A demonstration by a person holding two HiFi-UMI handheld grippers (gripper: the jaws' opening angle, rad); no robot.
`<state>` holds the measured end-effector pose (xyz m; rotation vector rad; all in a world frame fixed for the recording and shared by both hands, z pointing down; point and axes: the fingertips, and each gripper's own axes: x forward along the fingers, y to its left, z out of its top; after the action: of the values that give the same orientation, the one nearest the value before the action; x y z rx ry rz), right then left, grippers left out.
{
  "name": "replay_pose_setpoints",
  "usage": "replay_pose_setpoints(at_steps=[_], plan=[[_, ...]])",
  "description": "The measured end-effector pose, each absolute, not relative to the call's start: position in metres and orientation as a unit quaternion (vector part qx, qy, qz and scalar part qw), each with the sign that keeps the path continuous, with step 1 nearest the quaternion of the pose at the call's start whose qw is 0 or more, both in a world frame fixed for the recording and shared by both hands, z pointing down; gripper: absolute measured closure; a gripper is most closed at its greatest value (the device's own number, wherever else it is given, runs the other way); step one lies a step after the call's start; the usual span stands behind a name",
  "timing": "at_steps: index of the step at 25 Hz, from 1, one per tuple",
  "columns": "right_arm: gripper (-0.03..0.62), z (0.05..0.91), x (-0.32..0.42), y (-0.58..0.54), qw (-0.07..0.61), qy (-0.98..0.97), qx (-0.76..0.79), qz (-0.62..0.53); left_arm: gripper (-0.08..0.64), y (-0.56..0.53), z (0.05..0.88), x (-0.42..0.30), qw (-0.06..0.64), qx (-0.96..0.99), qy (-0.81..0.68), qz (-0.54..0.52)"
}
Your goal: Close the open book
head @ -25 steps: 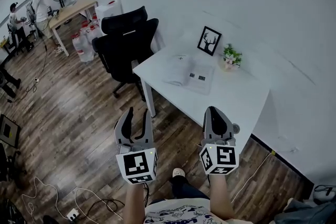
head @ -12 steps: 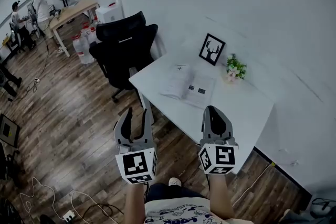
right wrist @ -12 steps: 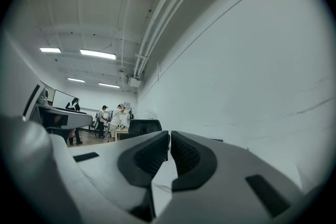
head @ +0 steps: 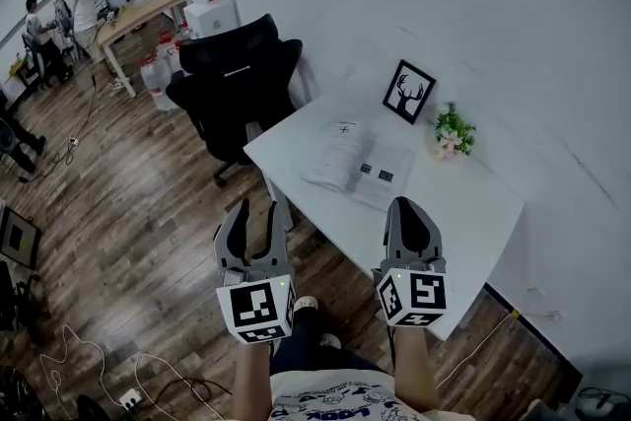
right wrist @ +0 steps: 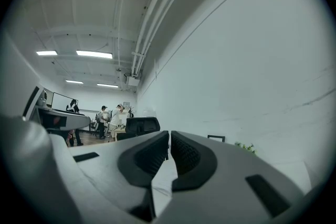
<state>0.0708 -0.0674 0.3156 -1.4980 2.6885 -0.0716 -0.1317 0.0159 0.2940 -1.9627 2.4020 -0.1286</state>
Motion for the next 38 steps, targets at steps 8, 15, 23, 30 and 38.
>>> replay_pose_setpoints(at_steps=[8, 15, 23, 30, 38], plan=[[0.557, 0.323, 0.06, -0.107, 0.022, 0.866, -0.5, -0.023, 0.411, -0.031, 0.305, -0.148, 0.005, -0.645, 0.763, -0.04], [0.557, 0.32, 0.046, -0.153, 0.02, 0.853, -0.521, -0.019, 0.411, -0.086, 0.303, -0.166, 0.004, -0.664, 0.747, -0.036], [0.557, 0.323, 0.023, -0.197, 0.015, 0.839, -0.543, -0.019, 0.411, -0.141, 0.309, -0.193, -0.003, -0.681, 0.731, -0.037], [0.557, 0.324, 0.009, -0.221, 0.012, 0.827, -0.562, -0.015, 0.411, -0.174, 0.313, -0.212, -0.004, -0.694, 0.719, -0.039], [0.557, 0.332, 0.002, -0.232, 0.009, 0.817, -0.577, -0.014, 0.411, -0.196, 0.326, -0.212, -0.012, -0.714, 0.699, -0.038]])
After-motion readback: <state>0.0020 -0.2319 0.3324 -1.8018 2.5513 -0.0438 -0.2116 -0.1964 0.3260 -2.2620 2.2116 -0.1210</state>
